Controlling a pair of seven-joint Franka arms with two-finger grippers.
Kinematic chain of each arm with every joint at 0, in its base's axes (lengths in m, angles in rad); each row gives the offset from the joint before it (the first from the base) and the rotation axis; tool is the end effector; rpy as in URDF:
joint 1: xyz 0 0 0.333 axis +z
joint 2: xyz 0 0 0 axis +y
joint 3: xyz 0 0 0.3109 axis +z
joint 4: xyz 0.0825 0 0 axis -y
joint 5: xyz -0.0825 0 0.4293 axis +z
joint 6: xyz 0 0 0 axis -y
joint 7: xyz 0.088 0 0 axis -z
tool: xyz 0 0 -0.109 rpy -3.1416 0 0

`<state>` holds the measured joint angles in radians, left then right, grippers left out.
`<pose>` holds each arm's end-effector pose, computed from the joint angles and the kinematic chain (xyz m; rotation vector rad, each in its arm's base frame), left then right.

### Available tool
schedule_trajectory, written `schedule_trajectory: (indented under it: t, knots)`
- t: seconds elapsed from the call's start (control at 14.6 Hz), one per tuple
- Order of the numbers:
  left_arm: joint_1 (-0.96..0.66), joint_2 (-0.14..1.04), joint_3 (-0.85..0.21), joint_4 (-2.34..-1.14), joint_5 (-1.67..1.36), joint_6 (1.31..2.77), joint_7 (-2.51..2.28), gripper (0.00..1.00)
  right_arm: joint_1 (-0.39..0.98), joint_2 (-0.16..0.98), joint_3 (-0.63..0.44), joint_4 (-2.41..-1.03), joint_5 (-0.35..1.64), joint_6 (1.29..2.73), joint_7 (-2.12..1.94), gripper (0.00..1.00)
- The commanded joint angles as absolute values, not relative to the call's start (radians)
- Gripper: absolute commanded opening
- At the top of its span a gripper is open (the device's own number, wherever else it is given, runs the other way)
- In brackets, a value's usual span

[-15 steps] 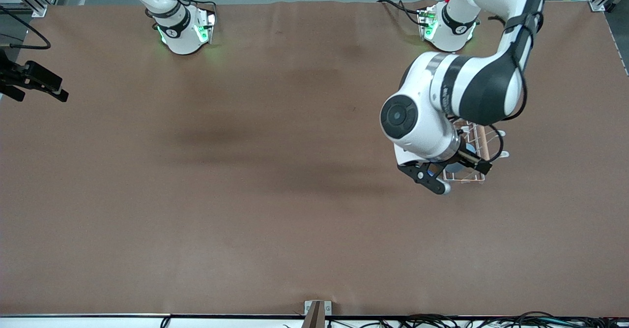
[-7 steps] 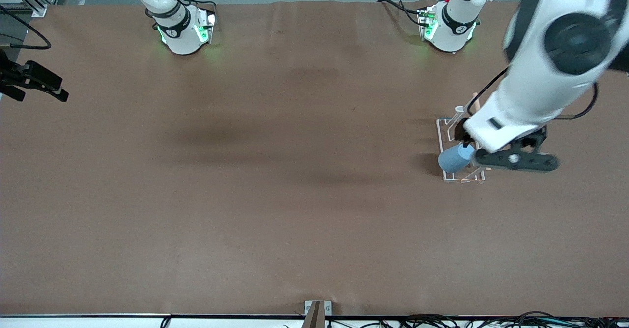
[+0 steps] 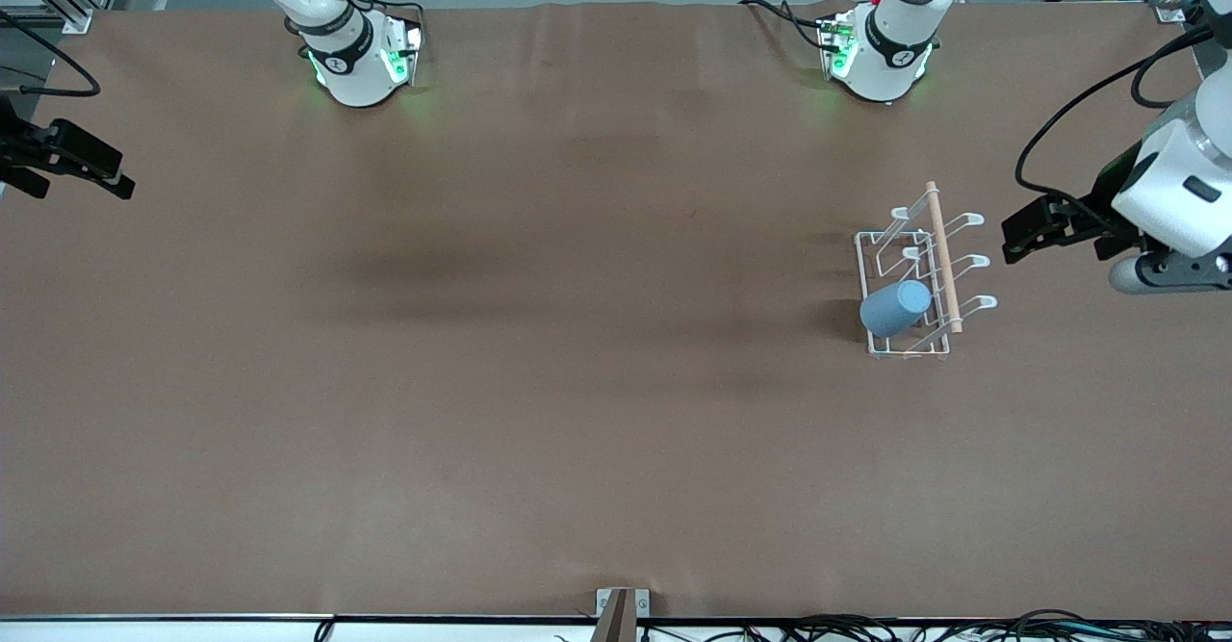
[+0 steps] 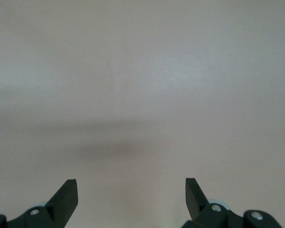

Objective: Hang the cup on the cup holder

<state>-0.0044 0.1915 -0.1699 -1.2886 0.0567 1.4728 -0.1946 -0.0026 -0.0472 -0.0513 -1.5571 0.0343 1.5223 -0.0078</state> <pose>0.6399 -0.0941 0.6355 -3.1166 -0.0447 0.0003 0.5799 -0.0281 0.6481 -3.1045 0.0686 -0.0209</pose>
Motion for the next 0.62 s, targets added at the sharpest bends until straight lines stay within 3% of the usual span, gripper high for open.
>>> schedule_trajectory:
  t: [0.0, 0.21, 0.55]
  knots:
    - [-0.014, 0.056, -0.135, -1.436, 0.037, 1.485, -0.16, 1.0, 0.005, -0.054, -0.055, -1.562, 0.018, 1.519, 0.002, 1.0]
    - [-0.011, -0.034, -0.121, -1.555, 0.032, 1.493, -0.143, 1.0, 0.005, -0.054, -0.055, -1.562, 0.018, 1.519, 0.002, 1.0]
    - [-0.006, -0.077, -0.114, -1.62, 0.012, 1.494, -0.138, 1.0, 0.003, -0.054, -0.055, -1.563, 0.018, 1.519, 0.002, 1.0]
